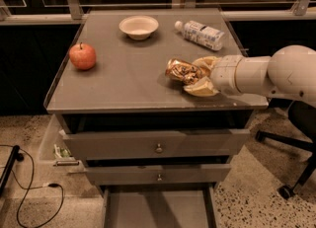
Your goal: Pick orange can from bottom drawer and place on counter
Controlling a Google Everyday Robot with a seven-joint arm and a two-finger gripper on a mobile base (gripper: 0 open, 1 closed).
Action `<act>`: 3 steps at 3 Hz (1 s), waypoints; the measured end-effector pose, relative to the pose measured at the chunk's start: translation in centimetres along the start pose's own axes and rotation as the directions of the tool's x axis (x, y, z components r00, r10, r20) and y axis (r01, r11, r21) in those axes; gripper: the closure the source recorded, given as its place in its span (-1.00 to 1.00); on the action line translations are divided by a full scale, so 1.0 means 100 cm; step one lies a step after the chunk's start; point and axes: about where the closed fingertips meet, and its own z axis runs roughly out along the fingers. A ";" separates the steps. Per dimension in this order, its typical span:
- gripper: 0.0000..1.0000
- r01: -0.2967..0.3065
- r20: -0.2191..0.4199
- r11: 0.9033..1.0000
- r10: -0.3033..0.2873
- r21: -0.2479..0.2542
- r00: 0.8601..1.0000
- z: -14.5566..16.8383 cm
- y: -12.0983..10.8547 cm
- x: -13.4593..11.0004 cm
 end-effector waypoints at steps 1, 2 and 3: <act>-0.77 0.000 0.000 1.000 0.000 0.000 1.000 0.000 0.000 0.000; -1.00 0.000 0.000 1.000 0.000 0.000 1.000 0.000 0.000 0.000; -1.00 0.000 0.000 1.000 0.000 0.000 1.000 0.000 0.000 0.000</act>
Offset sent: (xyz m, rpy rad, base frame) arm 0.0000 0.0000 0.0000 0.0000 0.0000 0.0001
